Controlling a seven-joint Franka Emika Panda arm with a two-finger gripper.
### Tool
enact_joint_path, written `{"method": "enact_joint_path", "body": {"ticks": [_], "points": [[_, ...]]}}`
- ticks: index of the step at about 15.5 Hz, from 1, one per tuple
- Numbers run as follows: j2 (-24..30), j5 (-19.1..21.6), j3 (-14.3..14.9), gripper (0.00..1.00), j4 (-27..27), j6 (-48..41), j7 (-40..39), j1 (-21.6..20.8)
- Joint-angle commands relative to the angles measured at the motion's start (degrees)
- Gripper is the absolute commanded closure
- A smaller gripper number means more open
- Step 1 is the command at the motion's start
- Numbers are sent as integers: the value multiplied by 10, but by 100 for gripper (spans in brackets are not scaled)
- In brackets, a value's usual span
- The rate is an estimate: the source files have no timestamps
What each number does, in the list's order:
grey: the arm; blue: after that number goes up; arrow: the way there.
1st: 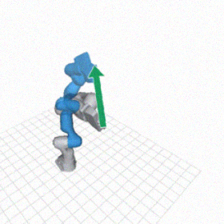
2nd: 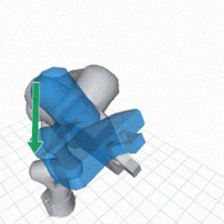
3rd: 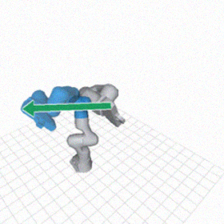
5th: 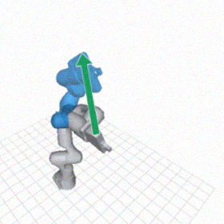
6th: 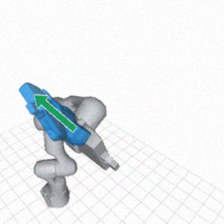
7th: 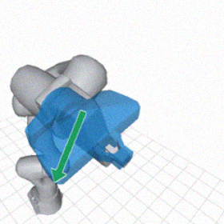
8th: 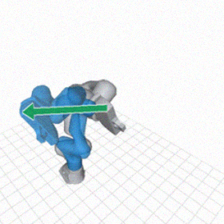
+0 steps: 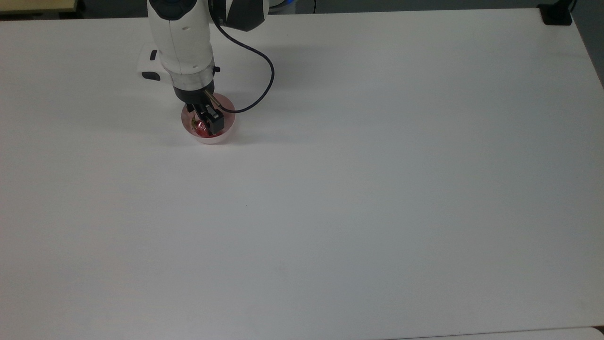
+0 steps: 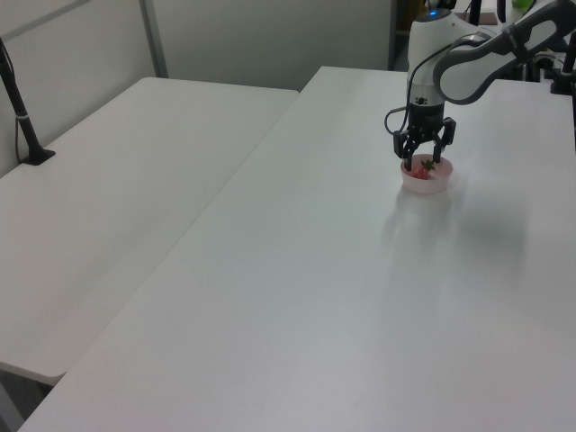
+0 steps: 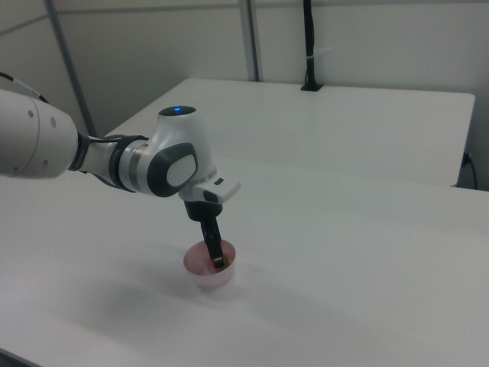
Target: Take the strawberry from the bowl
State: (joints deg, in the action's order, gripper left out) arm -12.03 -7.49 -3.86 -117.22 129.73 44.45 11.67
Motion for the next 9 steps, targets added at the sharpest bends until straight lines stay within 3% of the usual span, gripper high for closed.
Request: {"method": "enact_joint_path", "body": {"ticks": [1, 9], "points": [[-1, 7, 5, 24, -11, 18, 8, -7], [-10, 1, 5, 27, -13, 42, 12, -6]]}}
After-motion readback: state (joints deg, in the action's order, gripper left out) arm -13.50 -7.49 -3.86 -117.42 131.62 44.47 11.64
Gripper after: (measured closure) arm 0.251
